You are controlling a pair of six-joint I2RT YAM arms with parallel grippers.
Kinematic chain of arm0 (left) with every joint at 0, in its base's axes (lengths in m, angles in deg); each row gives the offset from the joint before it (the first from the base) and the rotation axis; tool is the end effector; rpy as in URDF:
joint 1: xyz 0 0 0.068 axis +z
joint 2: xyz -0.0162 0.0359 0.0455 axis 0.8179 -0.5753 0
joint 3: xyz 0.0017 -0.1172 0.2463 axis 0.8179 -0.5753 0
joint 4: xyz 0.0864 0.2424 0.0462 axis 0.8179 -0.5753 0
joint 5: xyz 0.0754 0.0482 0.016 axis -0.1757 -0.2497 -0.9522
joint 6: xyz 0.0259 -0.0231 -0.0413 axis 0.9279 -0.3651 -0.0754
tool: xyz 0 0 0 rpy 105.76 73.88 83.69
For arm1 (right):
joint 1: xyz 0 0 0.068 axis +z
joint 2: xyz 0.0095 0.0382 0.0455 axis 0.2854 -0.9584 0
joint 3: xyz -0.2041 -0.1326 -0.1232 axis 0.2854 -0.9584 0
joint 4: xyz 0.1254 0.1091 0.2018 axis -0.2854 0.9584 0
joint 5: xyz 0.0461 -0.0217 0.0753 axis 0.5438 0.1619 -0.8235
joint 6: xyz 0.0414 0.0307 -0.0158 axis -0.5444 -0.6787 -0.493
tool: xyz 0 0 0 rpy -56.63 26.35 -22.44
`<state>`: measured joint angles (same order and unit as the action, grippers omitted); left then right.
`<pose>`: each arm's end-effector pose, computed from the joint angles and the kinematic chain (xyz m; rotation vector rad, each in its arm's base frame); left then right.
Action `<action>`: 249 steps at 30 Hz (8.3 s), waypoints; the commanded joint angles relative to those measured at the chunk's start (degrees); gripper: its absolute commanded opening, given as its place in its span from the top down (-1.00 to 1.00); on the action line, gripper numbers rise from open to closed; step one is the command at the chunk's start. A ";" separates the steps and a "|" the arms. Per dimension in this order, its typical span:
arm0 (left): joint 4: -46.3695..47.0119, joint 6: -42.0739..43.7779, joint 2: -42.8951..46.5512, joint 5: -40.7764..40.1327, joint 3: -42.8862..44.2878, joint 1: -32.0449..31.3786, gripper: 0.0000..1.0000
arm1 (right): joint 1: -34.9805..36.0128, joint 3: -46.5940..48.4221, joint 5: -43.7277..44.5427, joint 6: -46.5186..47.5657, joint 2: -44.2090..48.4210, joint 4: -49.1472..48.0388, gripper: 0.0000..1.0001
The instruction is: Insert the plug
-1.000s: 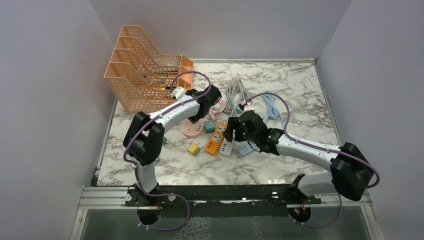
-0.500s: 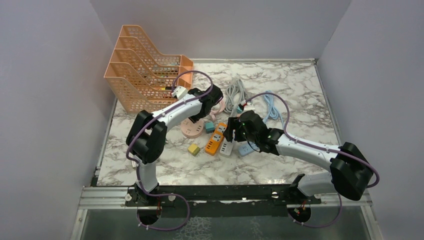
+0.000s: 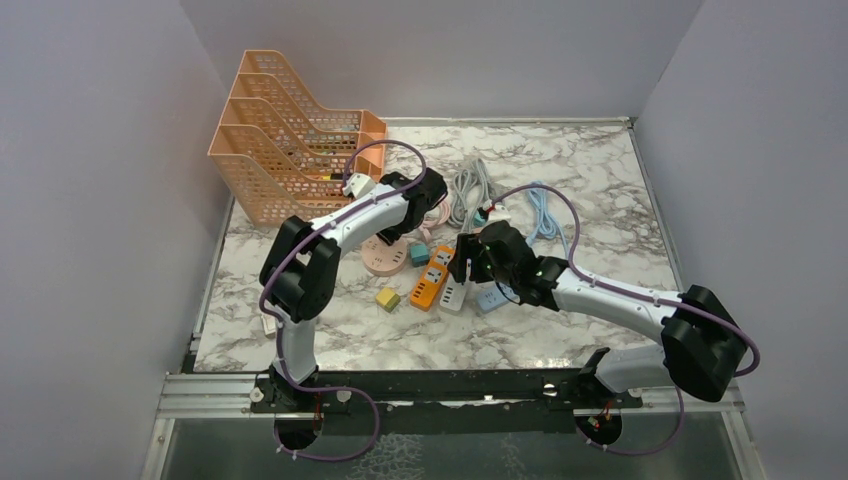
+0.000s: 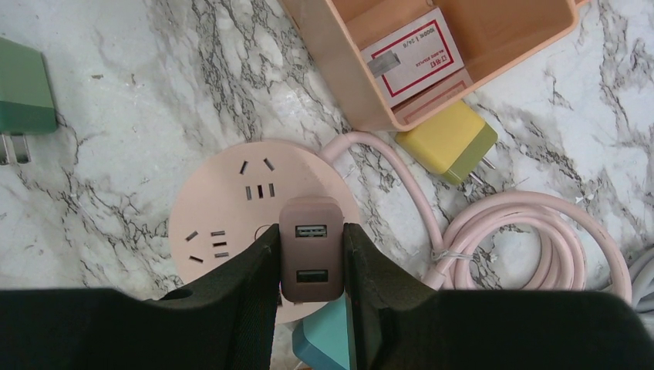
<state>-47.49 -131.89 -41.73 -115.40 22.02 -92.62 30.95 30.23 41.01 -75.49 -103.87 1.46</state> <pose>0.3073 -0.2092 0.2194 -1.2867 2.0935 0.2260 0.1912 0.1983 0.2105 -0.1477 2.3143 0.5312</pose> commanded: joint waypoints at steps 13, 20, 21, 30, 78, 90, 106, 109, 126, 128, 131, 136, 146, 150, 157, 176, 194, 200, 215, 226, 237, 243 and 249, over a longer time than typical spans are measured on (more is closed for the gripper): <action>1.62 -7.26 -6.19 4.45 0.76 -1.81 1.00 | -0.22 1.10 2.08 1.42 1.68 0.19 -0.32; 0.80 -7.43 -8.31 3.83 1.94 -2.78 0.71 | -0.25 0.95 2.39 1.25 2.05 0.11 -0.32; 0.85 -7.45 -8.35 4.11 1.68 -2.79 0.68 | -0.24 0.99 2.42 1.25 2.12 0.15 -0.33; 2.29 -6.88 -9.24 7.33 2.21 -3.79 0.66 | -0.24 1.43 2.12 0.83 1.90 -0.20 -0.33; 40.36 62.26 42.69 6.54 -24.60 6.46 -0.98 | -0.16 25.44 -21.47 25.48 -19.19 1.31 -0.33; 38.41 63.22 47.51 46.36 -40.35 35.01 -0.98 | -0.07 44.07 -23.86 31.81 -37.97 7.82 -0.24; 28.38 65.95 51.06 41.38 -45.30 39.89 -0.98 | -0.06 49.05 -19.06 39.41 -45.21 7.10 0.25; 27.89 65.70 51.47 41.11 -45.55 40.27 -0.98 | -0.07 49.20 -19.51 39.83 -45.20 6.61 0.12; 25.57 58.92 49.18 38.22 -47.70 40.75 -0.98 | 0.02 51.52 -22.37 40.76 -45.38 6.67 0.14; 25.73 58.77 48.73 38.04 -48.01 40.75 -0.98 | 0.02 51.10 -22.55 40.87 -44.68 5.72 0.31; 26.03 58.53 47.17 38.22 -48.26 40.74 -0.98 | 0.01 51.95 -21.80 43.62 -45.51 7.04 0.64; 26.85 57.85 45.35 38.46 -48.71 40.76 -0.98 | 0.02 48.68 -21.88 46.91 -45.94 9.07 0.97; 29.45 56.34 42.57 39.33 -49.94 40.80 -0.98 | -0.50 38.49 -16.56 45.42 -46.50 7.46 0.98; 30.35 55.79 40.75 39.59 -48.72 40.79 -0.98 | -1.56 40.83 -14.78 46.79 -48.98 12.17 0.97; 32.54 55.41 38.83 40.27 -48.99 40.66 -0.86 | -1.58 45.99 -11.97 48.75 -56.34 21.99 0.98; 34.91 54.02 36.96 39.91 -48.80 37.41 -0.35 | -1.47 46.59 -20.04 45.02 -44.18 24.02 0.28; 36.84 66.01 43.30 49.24 -43.34 34.48 0.91 | -1.56 36.85 -25.06 26.99 -23.60 11.86 -0.35; 41.44 73.05 48.96 65.83 -39.84 31.40 0.97 | -1.87 31.07 -28.58 16.93 -13.52 7.86 -0.32; 65.09 75.05 62.31 95.60 -42.92 24.21 0.97 | -1.92 31.03 -50.94 5.19 -3.77 3.31 -0.26; 64.28 76.19 64.92 107.98 -41.10 24.20 1.00 | -1.96 34.14 -66.27 5.50 -5.54 -1.82 -0.14; 64.16 75.40 67.31 110.99 -41.76 24.20 1.00 | -1.92 37.33 -66.33 11.98 -6.24 0.54 -0.19; 64.15 74.94 67.68 111.06 -42.04 24.11 1.00 | -1.98 38.91 -62.86 15.83 -8.59 2.52 -0.27; 64.06 75.01 67.31 110.05 -42.12 24.20 1.00 | -1.96 38.06 -72.04 19.49 -9.21 2.28 -0.22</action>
<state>16.01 -56.90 25.20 -6.67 -20.40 -68.24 28.72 68.00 -24.87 -59.98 -112.61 4.28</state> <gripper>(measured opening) 0.329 0.612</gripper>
